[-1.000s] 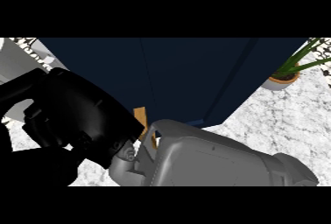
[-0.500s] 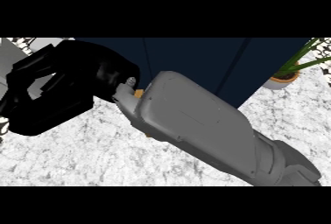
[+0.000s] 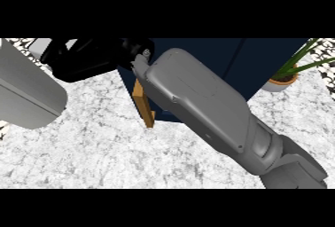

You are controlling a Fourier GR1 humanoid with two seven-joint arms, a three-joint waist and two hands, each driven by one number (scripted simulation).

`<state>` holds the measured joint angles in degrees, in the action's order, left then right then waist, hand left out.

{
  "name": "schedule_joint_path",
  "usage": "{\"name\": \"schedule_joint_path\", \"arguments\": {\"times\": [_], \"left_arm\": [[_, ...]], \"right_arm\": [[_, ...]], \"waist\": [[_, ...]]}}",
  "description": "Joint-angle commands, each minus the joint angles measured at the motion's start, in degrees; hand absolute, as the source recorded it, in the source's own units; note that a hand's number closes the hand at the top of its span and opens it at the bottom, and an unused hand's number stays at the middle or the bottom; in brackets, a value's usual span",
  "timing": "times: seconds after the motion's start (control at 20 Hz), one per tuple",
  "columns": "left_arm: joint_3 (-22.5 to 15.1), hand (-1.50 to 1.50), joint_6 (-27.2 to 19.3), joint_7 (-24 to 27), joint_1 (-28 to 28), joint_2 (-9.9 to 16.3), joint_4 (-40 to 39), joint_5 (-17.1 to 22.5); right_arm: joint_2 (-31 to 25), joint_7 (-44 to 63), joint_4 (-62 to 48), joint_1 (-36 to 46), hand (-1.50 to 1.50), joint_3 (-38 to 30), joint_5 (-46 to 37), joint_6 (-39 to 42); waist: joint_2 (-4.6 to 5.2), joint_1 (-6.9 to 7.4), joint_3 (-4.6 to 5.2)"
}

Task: Pick up the wine, place it into the cabinet and close the cabinet

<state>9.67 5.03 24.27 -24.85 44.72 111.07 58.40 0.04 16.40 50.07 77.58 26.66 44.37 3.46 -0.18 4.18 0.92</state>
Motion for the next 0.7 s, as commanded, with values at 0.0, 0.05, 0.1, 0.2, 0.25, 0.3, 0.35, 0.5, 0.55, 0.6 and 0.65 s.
{"name": "schedule_joint_path", "arguments": {"times": [0.0, 0.05, 0.1, 0.2, 0.25, 0.3, 0.35, 0.5, 0.55, 0.6, 0.65], "left_arm": [[0.66, -1.50, 1.28, -0.91, -0.06, 0.32, -0.43, 0.73], [-0.04, -1.50, 1.41, -0.50, -0.54, 0.12, 0.06, -0.62], [0.89, -1.50, 1.32, -1.69, 0.06, 0.85, 1.75, 1.39], [-0.05, -1.50, 1.39, -1.97, -0.16, 0.61, 3.22, 1.25], [-0.03, -1.50, 0.86, -2.06, 0.89, 0.51, 3.23, 1.62], [-1.05, -1.50, 1.85, -1.71, 0.31, -0.38, 2.89, 1.58], [-0.74, -1.50, 0.70, -2.00, 1.61, -0.09, 3.74, 1.96], [-1.84, -1.50, -0.21, -2.94, 2.00, -0.22, 4.22, 2.11], [-2.09, -1.50, 0.45, -3.07, 1.60, -0.03, 4.78, 1.89], [-2.84, -1.50, -0.13, -3.51, 2.16, -0.41, 4.22, 2.26], [-3.85, -1.50, 0.34, -3.68, 0.97, -0.89, 5.55, 2.25]], "right_arm": [[-6.17, -4.80, -7.24, -1.28, 1.50, -4.37, -1.95, -0.28], [-6.29, -5.85, -8.38, -1.64, 1.50, -3.55, -2.79, 0.31], [-7.02, -5.76, -8.75, -2.26, 1.50, -3.53, -2.54, 1.23], [-7.42, -7.43, -9.76, -3.34, 1.50, -3.98, -2.56, 1.40], [-8.01, -8.25, -9.58, -3.58, 1.50, -4.61, -2.12, 2.37], [-7.56, -8.55, -9.76, -3.26, 1.50, -4.41, -2.66, 1.32], [-8.34, -9.45, -10.31, -4.76, 1.50, -4.36, -2.53, 2.31], [-9.20, -10.72, -10.38, -4.37, 1.50, -5.58, -1.81, 1.59], [-8.38, -11.03, -10.92, -4.65, 1.50, -4.95, -2.01, 0.75], [-8.51, -11.77, -10.43, -4.82, 1.50, -5.04, -1.50, 1.53], [-9.65, -11.66, -10.85, -5.38, 1.50, -4.97, -1.06, 2.38]], "waist": [[1.14, -1.81, -0.85], [1.30, -1.48, -0.83], [1.26, -1.48, -0.90], [1.55, -1.37, -0.89], [1.77, -2.00, -0.91], [1.51, -2.09, -0.81], [2.12, -2.69, -0.89], [2.26, -3.80, -0.91], [1.92, -3.21, -0.85], [2.20, -4.20, -0.85], [2.02, -3.51, -0.88]]}}
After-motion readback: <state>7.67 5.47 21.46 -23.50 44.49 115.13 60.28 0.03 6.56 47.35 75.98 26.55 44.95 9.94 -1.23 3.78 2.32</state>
